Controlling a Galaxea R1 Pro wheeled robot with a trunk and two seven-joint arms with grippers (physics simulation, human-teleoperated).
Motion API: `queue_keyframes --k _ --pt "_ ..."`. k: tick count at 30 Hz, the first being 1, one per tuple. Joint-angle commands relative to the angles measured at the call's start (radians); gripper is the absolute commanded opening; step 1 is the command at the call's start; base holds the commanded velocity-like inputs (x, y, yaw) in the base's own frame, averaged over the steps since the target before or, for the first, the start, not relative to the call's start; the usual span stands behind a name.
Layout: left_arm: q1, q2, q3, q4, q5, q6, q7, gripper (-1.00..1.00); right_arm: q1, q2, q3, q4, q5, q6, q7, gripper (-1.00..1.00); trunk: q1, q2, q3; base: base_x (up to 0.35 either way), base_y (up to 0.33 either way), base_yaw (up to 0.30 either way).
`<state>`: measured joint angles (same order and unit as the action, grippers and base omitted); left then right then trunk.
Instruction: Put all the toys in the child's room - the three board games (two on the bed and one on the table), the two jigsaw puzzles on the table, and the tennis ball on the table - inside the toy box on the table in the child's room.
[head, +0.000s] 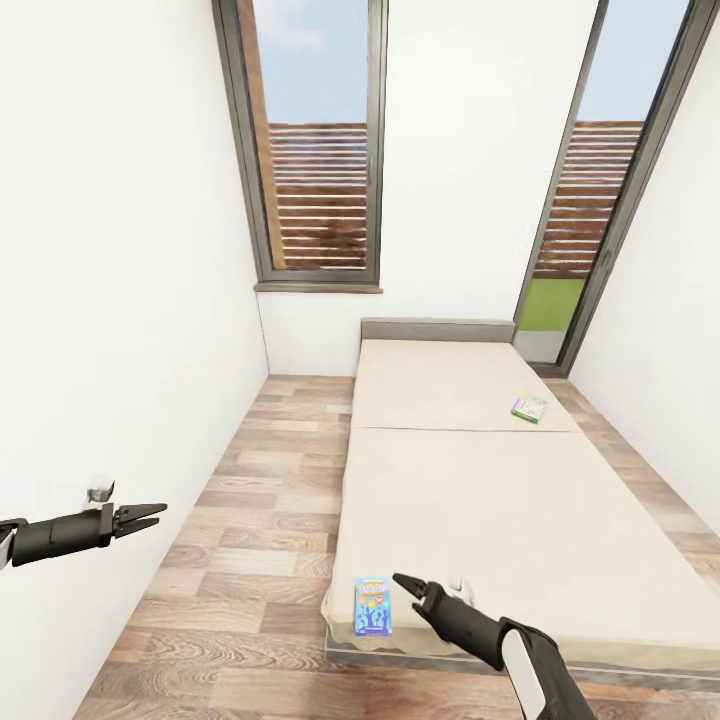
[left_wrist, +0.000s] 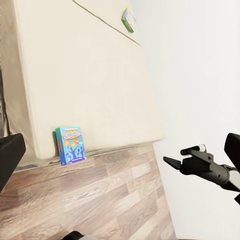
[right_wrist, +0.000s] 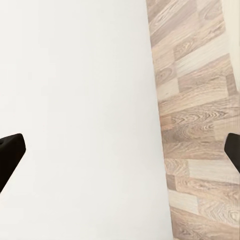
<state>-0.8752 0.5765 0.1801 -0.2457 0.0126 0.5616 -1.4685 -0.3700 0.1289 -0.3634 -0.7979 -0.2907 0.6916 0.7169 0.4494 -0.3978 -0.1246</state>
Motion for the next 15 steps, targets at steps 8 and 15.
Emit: queue_keyframes --k 8,15 --pt "-0.001 0.0 -0.002 0.0 0.0 0.011 -0.003 1.0 -0.001 0.0 -0.006 0.002 -0.008 -0.015 0.002 1.0 0.001 -0.002 -0.002 0.0 0.0 0.0" --pt "-0.001 0.0 -0.002 0.0 0.001 0.011 -0.002 1.0 -0.001 0.001 -0.005 0.001 -0.011 -0.02 0.002 1.0 0.001 -0.002 -0.002 0.018 0.017 0.0"
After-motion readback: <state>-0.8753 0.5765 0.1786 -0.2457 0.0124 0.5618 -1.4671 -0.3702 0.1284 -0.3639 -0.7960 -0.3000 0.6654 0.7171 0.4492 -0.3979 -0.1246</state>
